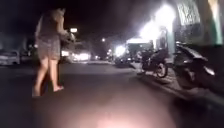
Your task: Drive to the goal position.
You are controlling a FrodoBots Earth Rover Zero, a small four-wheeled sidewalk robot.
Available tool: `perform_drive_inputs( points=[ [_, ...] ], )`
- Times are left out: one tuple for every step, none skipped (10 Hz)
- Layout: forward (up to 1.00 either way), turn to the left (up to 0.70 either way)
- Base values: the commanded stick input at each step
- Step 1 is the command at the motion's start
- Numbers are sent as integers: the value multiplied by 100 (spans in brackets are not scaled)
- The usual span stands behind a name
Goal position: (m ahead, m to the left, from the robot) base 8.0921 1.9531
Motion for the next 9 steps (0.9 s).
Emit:
perform_drive_inputs(
  points=[
    [100, 0],
    [100, 0],
    [100, 0],
    [100, 0],
    [100, 0],
    [100, 0],
    [100, 0],
    [100, 0],
    [100, 0]
  ],
)
